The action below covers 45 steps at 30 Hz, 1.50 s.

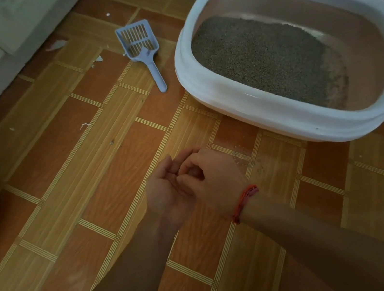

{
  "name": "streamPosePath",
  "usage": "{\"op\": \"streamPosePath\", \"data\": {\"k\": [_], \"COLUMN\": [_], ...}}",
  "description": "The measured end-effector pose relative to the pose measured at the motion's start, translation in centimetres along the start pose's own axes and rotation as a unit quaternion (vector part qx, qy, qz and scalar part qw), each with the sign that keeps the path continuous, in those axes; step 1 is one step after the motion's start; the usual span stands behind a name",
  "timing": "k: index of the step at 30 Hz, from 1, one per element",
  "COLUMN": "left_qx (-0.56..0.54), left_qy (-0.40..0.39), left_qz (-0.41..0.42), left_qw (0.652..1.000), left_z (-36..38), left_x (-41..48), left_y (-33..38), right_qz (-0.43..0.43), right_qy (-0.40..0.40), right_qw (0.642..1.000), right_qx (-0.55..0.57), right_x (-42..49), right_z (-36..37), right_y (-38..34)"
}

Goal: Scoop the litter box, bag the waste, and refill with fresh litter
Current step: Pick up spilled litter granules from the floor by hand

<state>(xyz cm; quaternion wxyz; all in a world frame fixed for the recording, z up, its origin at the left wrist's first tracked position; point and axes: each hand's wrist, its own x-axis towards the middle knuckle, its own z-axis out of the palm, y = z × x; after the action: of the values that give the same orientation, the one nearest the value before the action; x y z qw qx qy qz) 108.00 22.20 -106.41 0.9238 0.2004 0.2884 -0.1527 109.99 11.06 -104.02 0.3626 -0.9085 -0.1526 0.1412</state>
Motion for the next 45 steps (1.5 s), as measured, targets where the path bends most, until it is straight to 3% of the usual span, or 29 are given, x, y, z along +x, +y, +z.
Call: {"op": "streamPosePath", "data": {"k": [5, 9, 13, 18, 32, 39, 45], "left_qx": [-0.005, -0.049, -0.063, -0.063, -0.061, -0.042, 0.010], "left_qy": [-0.004, 0.036, 0.065, 0.075, 0.081, 0.081, 0.018], "left_qz": [0.013, 0.064, 0.088, 0.088, 0.082, 0.028, -0.062], "left_qw": [1.000, 0.996, 0.992, 0.991, 0.991, 0.995, 0.998], "left_z": [-0.6, -1.9, -2.6, -2.9, -3.3, -3.5, -2.9], "left_x": [0.4, 0.7, 0.3, 0.2, 0.0, -0.1, -0.4], "left_y": [0.5, 1.8, 2.9, 3.0, 2.9, 0.9, -0.3], "right_qz": [-0.039, 0.020, 0.077, 0.071, 0.046, 0.027, 0.003], "right_qy": [0.001, 0.051, 0.005, -0.055, -0.065, -0.063, -0.064], "right_qw": [0.999, 0.998, 0.995, 0.993, 0.987, 0.997, 0.998], "right_qx": [-0.008, 0.014, -0.060, -0.080, -0.141, -0.039, -0.020], "right_x": [0.5, 1.1, 0.9, 0.9, 2.1, 0.2, -0.5], "right_z": [-0.3, -2.2, -2.4, 0.1, 1.7, 1.6, 2.3], "right_y": [0.4, 2.9, 5.9, 6.2, 5.7, 1.0, -1.6]}}
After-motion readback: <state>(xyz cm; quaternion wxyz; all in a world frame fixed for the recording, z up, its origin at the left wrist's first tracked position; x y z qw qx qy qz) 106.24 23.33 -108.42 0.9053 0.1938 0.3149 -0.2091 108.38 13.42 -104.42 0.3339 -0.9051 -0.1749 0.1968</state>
